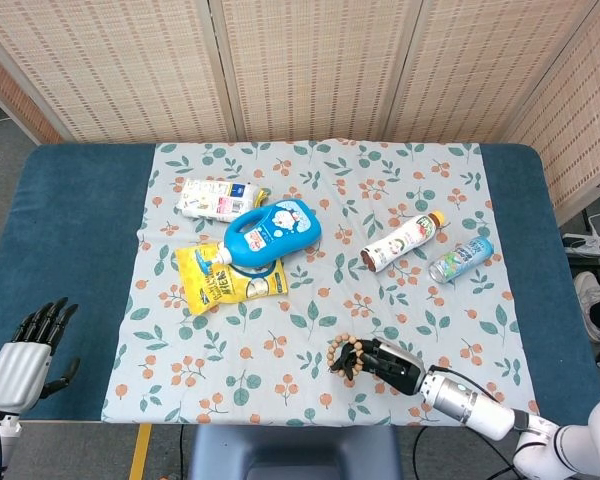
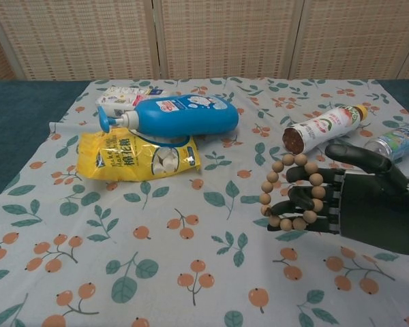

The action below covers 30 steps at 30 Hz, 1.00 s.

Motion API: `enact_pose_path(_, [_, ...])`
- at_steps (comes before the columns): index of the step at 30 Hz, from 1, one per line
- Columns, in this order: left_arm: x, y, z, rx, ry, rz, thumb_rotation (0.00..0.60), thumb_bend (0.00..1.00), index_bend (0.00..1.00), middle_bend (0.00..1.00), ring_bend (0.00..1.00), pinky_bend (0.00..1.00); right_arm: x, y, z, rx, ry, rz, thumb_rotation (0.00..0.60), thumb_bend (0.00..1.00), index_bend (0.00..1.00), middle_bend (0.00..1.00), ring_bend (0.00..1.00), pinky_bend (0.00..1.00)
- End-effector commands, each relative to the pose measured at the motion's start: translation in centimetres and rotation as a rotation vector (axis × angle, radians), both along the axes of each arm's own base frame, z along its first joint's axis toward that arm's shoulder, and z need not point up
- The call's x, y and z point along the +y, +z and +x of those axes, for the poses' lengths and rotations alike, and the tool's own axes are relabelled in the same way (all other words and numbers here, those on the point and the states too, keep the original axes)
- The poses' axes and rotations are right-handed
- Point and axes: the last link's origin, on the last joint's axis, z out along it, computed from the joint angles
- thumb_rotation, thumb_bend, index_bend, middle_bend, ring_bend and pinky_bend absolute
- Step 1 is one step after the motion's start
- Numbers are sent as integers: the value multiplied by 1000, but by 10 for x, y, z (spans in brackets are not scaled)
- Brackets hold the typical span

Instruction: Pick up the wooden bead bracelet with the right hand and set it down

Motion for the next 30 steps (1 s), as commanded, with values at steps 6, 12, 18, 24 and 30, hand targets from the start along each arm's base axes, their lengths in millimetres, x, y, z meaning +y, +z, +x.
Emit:
enact_pose_path(6, [0,1,0,0,1,2,600,413,0,0,0,145,3,-6,3,10,25,7,349,306,506,553,222,210])
enact_pose_path(12, [0,1,-1,3,5,3,600,413,0,0,0,145,5,-12,4,21,37,-6,351,723,537,552,222,202])
enact_pose_path(18, [0,2,-1,4,6,7,600,413,0,0,0,145,5,-14,4,35,43,-10,351,813,539,552,222,202])
enact_pose_path(24, [0,1,-1,7,6,4,600,414,0,0,0,145,4,-13,2,55,56,-11,370,979,542,553,221,202])
enact_pose_path(30, [0,0,0,6,4,2,600,413,2,0,0,145,3,-8,3,72,64,-8,598,1000,472,552,204,202])
